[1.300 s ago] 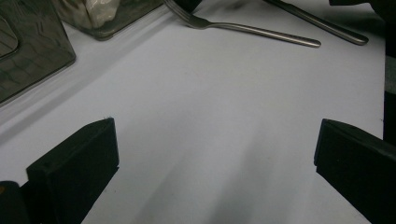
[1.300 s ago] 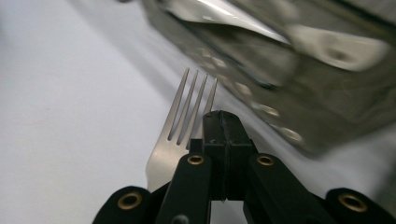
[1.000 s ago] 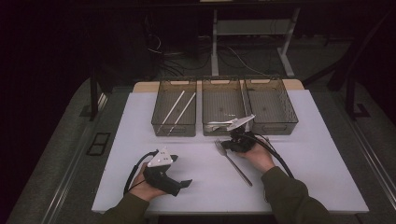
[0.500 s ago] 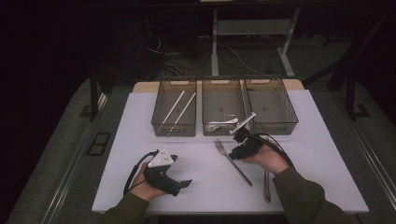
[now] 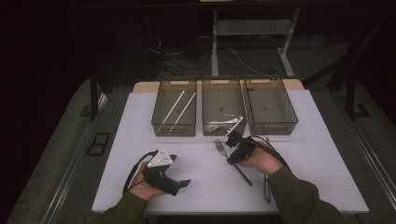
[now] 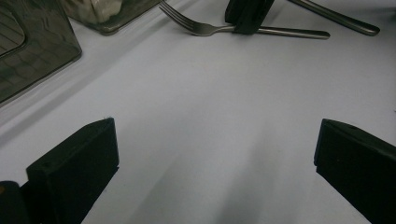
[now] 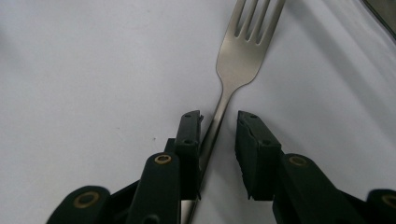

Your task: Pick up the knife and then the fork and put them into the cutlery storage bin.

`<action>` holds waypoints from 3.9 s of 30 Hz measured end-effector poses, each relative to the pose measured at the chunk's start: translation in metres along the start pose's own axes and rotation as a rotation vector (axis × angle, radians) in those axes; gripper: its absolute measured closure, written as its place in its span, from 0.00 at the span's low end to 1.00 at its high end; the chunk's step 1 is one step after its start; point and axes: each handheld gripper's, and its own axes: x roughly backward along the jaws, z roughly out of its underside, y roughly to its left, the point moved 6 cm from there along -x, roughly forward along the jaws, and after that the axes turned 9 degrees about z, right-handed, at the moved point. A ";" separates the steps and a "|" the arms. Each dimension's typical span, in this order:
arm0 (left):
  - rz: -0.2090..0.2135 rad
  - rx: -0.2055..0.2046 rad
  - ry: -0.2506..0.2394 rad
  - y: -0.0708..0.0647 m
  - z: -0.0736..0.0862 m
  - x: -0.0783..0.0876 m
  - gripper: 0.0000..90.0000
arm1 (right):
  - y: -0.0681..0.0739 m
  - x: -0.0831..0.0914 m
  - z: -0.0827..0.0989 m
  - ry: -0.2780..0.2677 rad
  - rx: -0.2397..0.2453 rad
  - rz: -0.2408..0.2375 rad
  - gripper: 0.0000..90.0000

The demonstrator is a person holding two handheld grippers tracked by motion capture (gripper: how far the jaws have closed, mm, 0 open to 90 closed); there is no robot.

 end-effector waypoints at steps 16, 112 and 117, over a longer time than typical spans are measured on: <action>0.000 0.000 -0.004 -0.001 -0.001 0.000 0.00 | 0.005 -0.002 -0.007 0.091 0.084 0.097 0.92; 0.046 0.016 -0.083 0.001 -0.004 0.003 0.00 | -0.227 0.058 0.035 -0.432 -0.377 0.224 0.95; 0.052 0.013 -0.078 0.000 -0.004 0.002 0.00 | -0.223 0.049 0.033 -0.375 -0.366 0.206 0.93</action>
